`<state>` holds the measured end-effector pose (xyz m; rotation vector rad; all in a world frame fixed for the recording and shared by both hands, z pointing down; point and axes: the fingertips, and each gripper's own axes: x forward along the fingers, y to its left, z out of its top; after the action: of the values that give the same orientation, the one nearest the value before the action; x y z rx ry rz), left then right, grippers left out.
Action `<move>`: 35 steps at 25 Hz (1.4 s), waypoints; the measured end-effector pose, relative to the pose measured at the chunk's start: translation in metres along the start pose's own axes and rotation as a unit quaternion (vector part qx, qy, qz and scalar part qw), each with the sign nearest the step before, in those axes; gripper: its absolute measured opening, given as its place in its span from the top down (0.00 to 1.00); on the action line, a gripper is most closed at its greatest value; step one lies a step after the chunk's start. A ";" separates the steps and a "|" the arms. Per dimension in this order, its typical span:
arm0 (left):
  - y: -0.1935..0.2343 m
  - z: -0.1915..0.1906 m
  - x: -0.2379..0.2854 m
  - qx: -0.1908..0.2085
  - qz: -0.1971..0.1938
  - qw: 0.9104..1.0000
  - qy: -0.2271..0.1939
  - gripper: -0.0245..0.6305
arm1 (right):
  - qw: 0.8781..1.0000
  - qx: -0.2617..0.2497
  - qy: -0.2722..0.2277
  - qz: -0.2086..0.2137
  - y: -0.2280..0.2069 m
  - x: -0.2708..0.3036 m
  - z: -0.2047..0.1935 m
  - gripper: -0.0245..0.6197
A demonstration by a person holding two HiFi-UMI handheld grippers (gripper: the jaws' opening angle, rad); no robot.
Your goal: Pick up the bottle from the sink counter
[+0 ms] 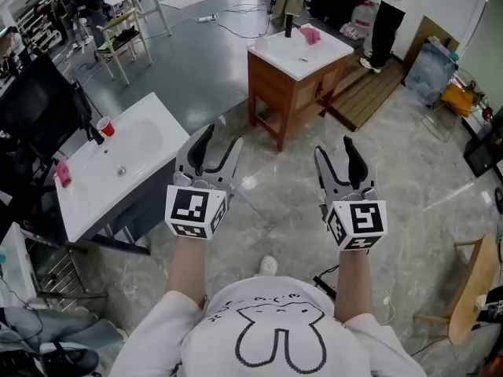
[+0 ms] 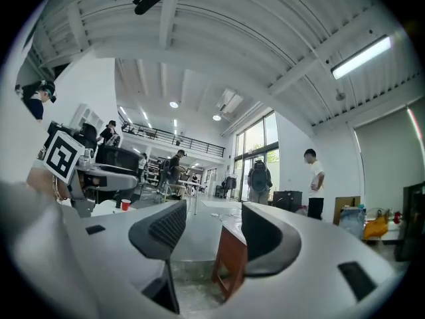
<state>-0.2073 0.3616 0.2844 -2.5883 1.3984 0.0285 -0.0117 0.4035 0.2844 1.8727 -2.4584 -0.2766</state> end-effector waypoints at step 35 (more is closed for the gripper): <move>0.082 -0.068 0.236 -0.005 0.033 0.999 0.033 0.35 | 1.000 -0.002 0.017 -0.010 -0.120 0.207 -0.053 0.46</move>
<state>-0.1502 0.1103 0.3112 -2.5725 1.5101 -0.0405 0.0534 0.1676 0.3012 1.8837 -2.4167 -0.2487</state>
